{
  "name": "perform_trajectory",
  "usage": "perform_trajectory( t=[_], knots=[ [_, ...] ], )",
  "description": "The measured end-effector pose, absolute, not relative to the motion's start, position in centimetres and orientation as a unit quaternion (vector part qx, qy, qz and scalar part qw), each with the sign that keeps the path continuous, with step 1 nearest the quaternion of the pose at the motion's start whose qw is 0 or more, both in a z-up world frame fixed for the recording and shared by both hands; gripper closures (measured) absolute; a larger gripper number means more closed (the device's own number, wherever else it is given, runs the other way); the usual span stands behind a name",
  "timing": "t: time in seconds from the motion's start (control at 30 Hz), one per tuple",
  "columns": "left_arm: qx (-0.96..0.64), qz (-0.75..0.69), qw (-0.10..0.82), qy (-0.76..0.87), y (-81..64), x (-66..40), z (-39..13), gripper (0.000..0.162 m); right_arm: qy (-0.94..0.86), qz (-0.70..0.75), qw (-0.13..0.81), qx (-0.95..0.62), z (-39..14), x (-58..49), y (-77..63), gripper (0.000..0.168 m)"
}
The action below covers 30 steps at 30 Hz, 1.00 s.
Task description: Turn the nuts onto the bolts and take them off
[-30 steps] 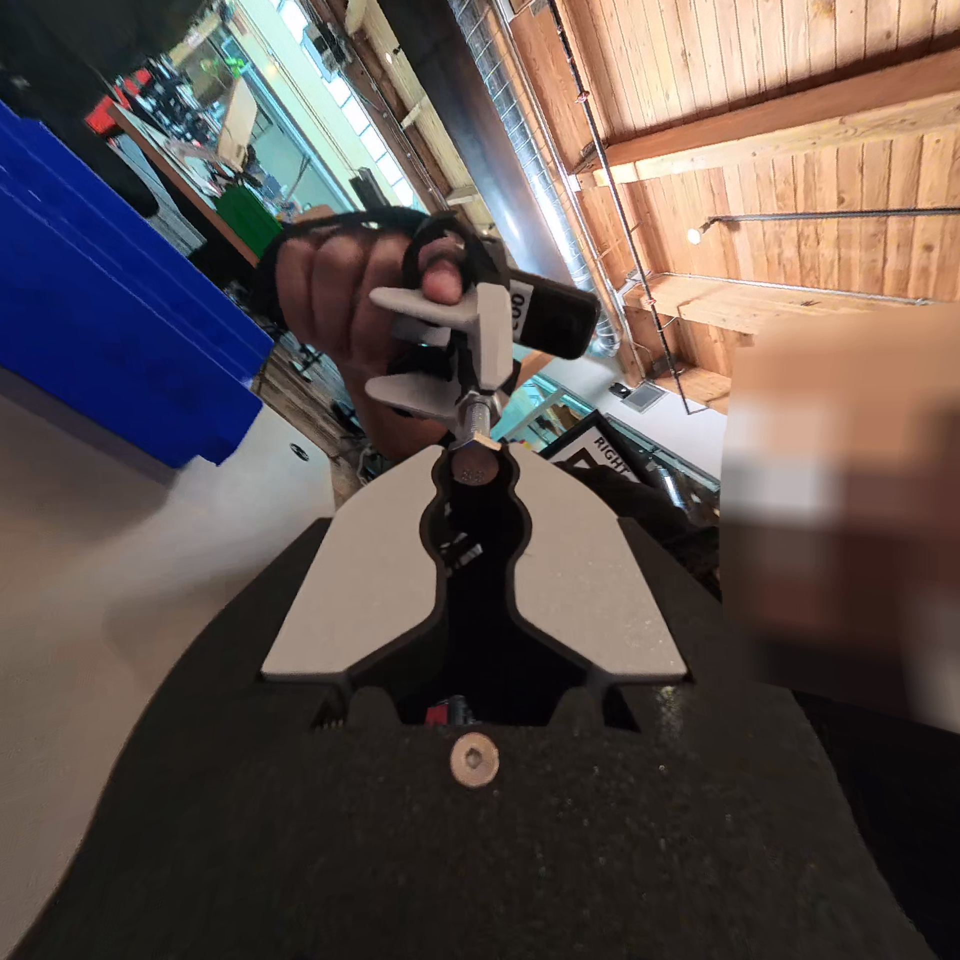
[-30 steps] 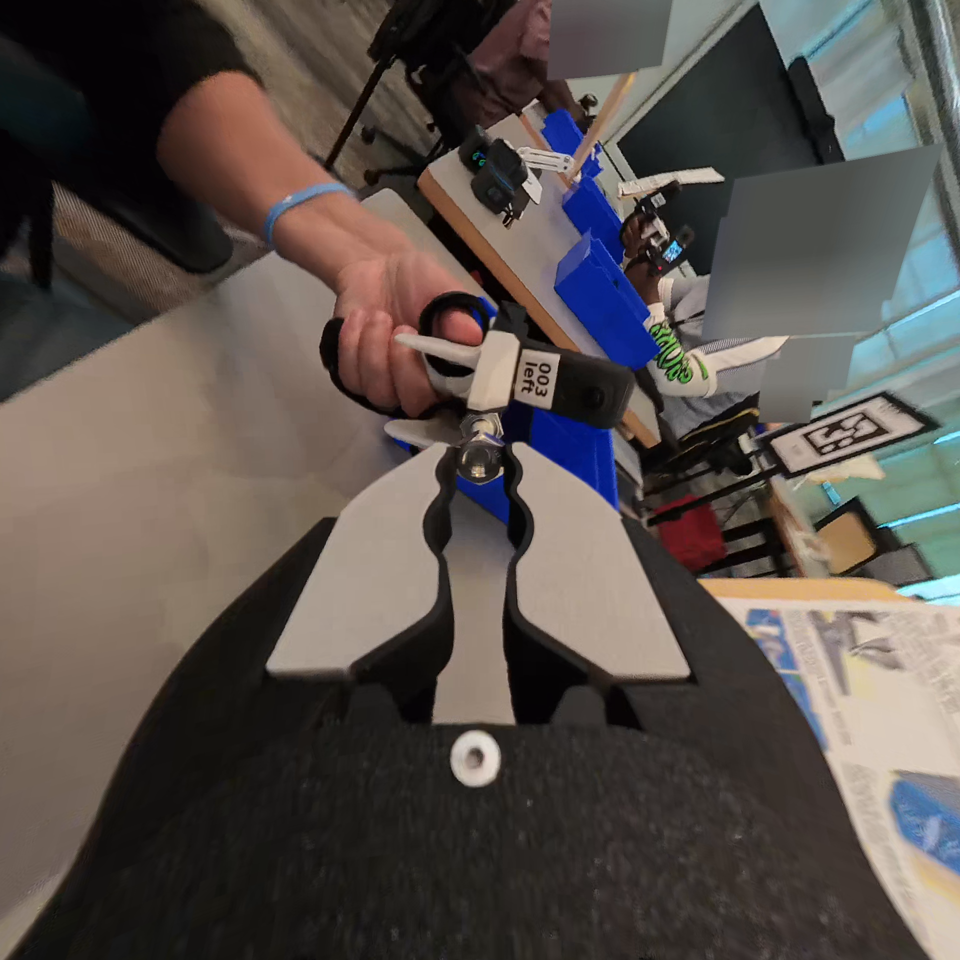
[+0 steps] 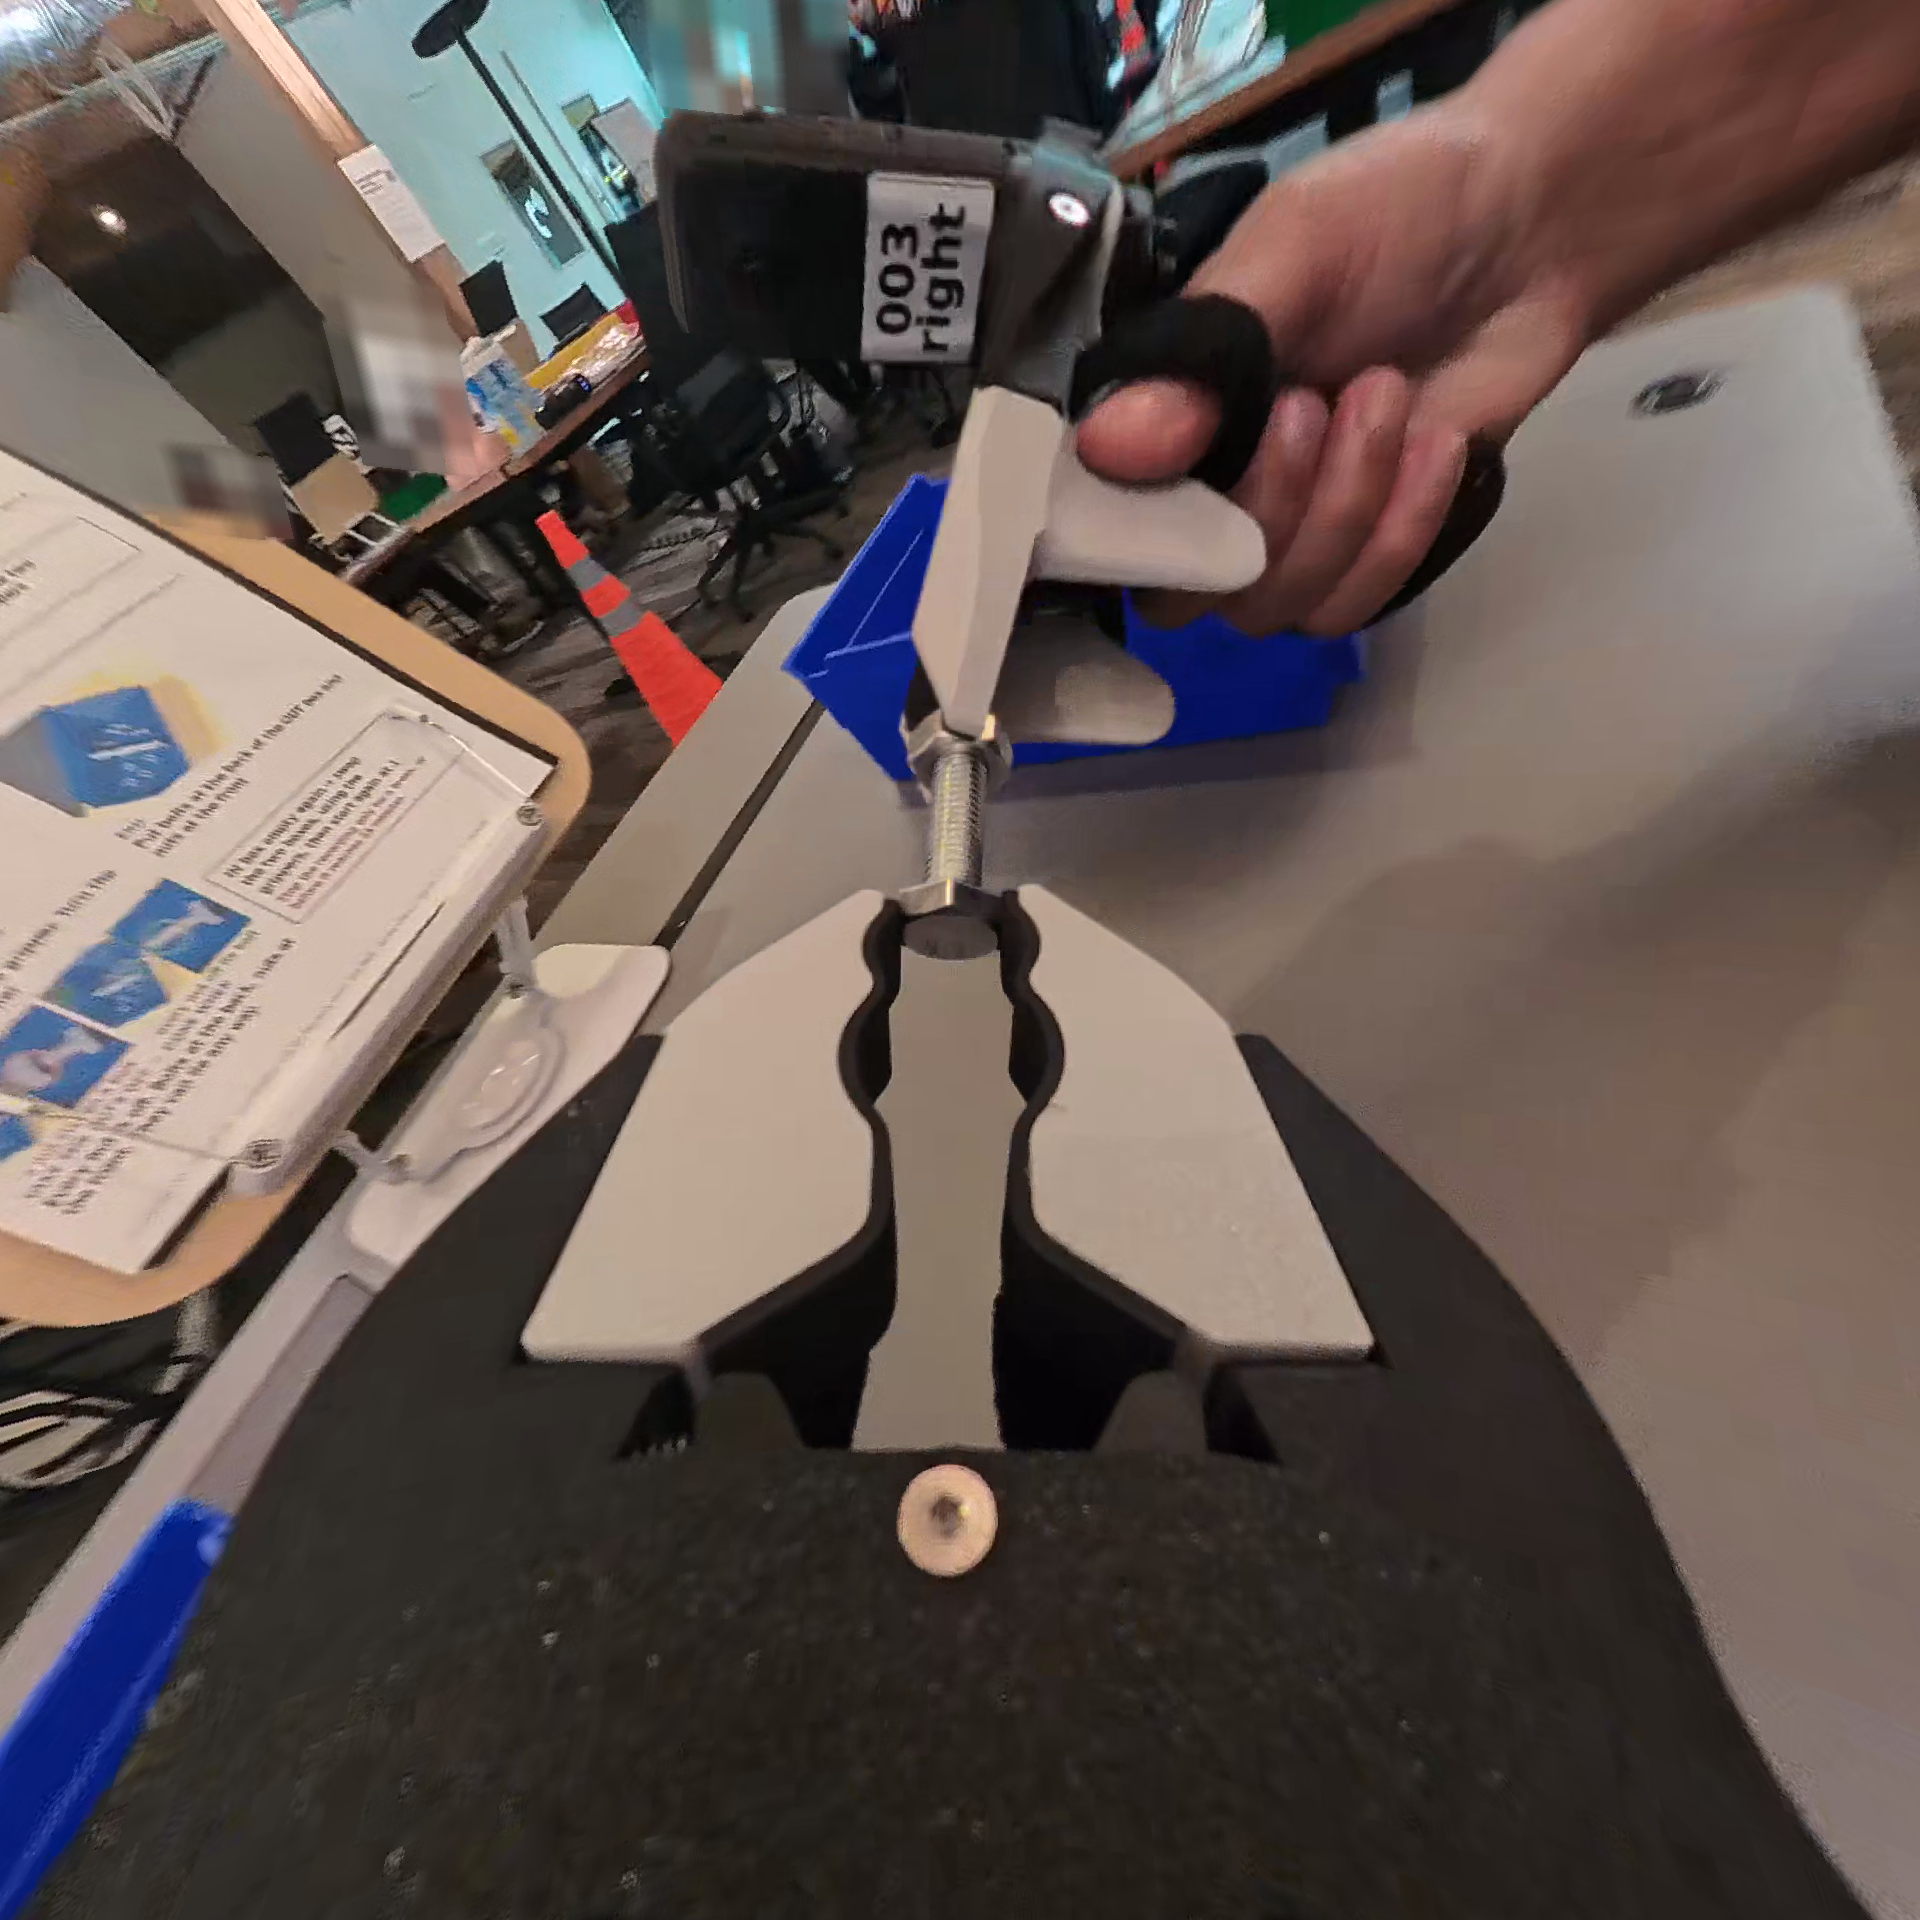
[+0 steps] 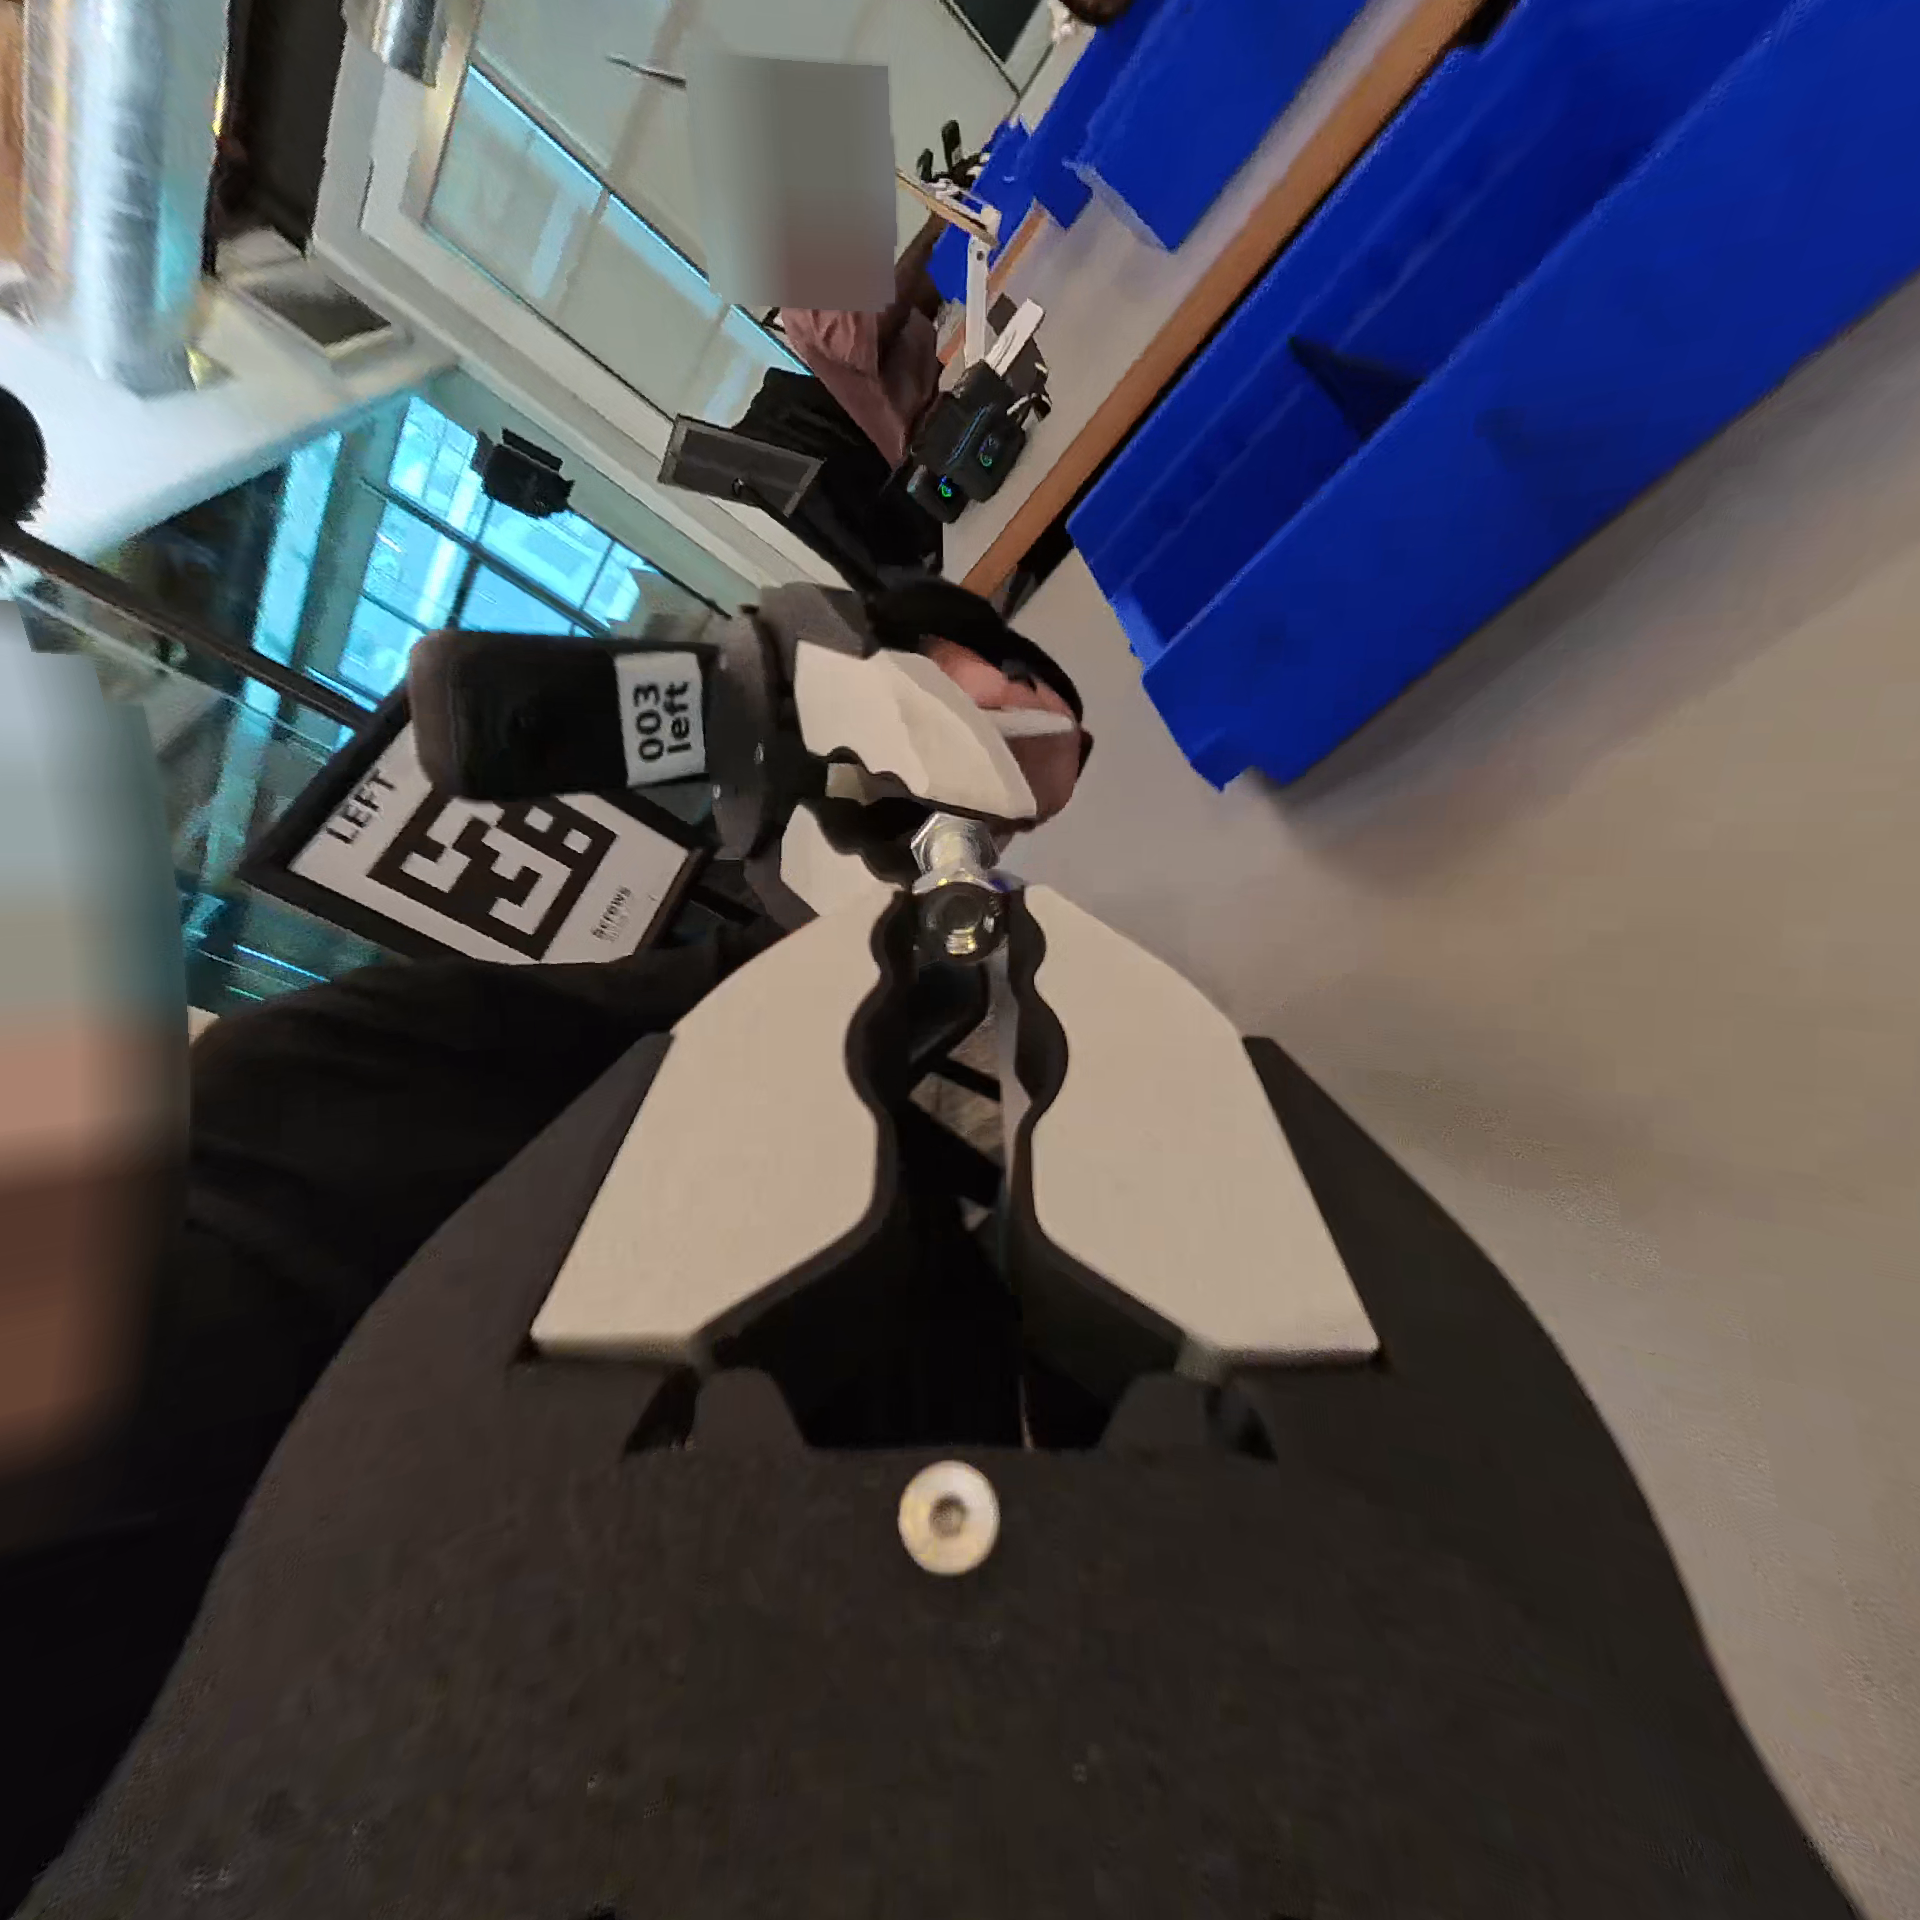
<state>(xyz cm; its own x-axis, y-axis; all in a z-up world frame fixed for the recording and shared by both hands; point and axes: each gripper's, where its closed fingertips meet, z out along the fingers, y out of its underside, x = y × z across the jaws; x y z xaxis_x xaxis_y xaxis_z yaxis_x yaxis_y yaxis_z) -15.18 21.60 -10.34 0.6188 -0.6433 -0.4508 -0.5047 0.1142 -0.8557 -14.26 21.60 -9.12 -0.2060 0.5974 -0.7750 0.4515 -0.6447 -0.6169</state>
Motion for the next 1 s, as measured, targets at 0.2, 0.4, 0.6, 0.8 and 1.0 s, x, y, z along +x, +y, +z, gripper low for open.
perform_trajectory(
  t=[0.2, 0.4, 0.6, 0.8, 1.0],
  knots=[
    [-0.648, 0.024, 0.585, 0.487, 21.2, -14.9, -11.9, 0.145, -0.328, 0.663, -0.088, -0.667, -10.9, -13.7, 20.9, 0.151],
    [-0.623, 0.119, 0.563, 0.530, 21.1, -15.0, -13.5, 0.145, -0.226, 0.650, -0.202, -0.697, -12.6, -13.4, 20.6, 0.151],
    [-0.658, 0.032, 0.569, 0.492, 21.4, -15.2, -13.7, 0.145, -0.238, 0.670, -0.164, -0.683, -12.4, -14.0, 21.0, 0.144],
    [-0.692, -0.160, 0.567, 0.417, 20.8, -15.0, -13.5, 0.145, -0.351, 0.698, -0.009, -0.624, -11.0, -13.6, 22.1, 0.108],
    [-0.690, -0.460, 0.452, 0.329, 18.9, -13.5, -13.2, 0.144, -0.670, 0.504, 0.309, -0.449, -11.3, -12.7, 20.7, 0.108]
  ],
)
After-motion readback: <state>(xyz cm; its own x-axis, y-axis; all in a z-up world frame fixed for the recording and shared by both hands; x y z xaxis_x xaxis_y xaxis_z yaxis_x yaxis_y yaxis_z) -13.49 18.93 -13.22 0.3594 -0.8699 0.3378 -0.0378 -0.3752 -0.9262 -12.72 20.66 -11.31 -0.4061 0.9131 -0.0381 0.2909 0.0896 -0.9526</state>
